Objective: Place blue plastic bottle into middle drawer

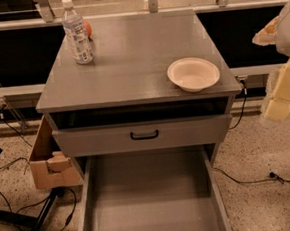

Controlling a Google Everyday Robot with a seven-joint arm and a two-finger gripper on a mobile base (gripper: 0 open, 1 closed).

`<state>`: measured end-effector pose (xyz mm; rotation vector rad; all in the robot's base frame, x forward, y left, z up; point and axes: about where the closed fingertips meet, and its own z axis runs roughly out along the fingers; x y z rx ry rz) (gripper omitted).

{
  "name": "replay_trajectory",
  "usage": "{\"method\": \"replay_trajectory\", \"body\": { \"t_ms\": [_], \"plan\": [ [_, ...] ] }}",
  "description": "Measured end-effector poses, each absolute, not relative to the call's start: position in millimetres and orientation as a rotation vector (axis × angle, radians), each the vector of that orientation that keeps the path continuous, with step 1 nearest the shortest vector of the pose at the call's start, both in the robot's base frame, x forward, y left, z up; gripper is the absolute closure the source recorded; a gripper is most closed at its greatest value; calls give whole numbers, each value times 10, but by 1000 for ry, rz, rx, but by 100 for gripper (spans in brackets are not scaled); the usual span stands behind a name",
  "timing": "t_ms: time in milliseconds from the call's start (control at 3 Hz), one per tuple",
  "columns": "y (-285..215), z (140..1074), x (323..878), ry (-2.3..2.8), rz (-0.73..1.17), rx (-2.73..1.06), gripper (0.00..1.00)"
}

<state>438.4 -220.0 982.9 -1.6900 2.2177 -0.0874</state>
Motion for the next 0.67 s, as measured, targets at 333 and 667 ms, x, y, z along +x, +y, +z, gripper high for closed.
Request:
{"method": "replay_trajectory", "body": {
  "t_ms": [333, 667],
  "plan": [
    [-2138, 9893, 4729, 2116, 13, -1595, 0],
    [-1847, 9992, 5495, 1921, 262, -1323, 0]
  ]
}}
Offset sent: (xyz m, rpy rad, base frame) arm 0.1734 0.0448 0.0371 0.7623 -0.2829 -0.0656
